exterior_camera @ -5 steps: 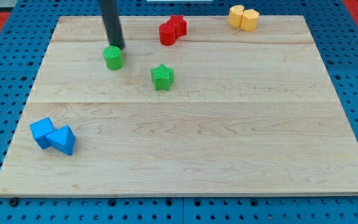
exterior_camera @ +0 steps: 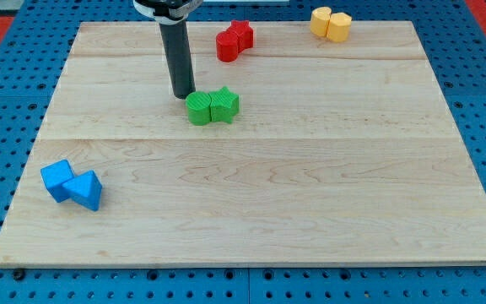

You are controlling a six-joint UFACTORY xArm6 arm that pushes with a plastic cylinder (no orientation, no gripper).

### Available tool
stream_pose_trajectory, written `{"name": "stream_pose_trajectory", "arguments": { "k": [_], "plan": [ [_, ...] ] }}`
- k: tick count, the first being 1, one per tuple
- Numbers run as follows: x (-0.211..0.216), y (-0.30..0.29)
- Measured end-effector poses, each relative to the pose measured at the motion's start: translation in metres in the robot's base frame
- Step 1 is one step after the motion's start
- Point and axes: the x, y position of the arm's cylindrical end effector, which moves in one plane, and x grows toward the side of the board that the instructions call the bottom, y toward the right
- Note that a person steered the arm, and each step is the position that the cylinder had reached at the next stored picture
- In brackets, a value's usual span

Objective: Place your arm near the red circle

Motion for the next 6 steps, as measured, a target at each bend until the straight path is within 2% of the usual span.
{"name": "stream_pose_trajectory", "arguments": {
  "k": [3, 6],
  "plan": [
    [-0.035, 0.0],
    [-0.041, 0.019]
  ]
}}
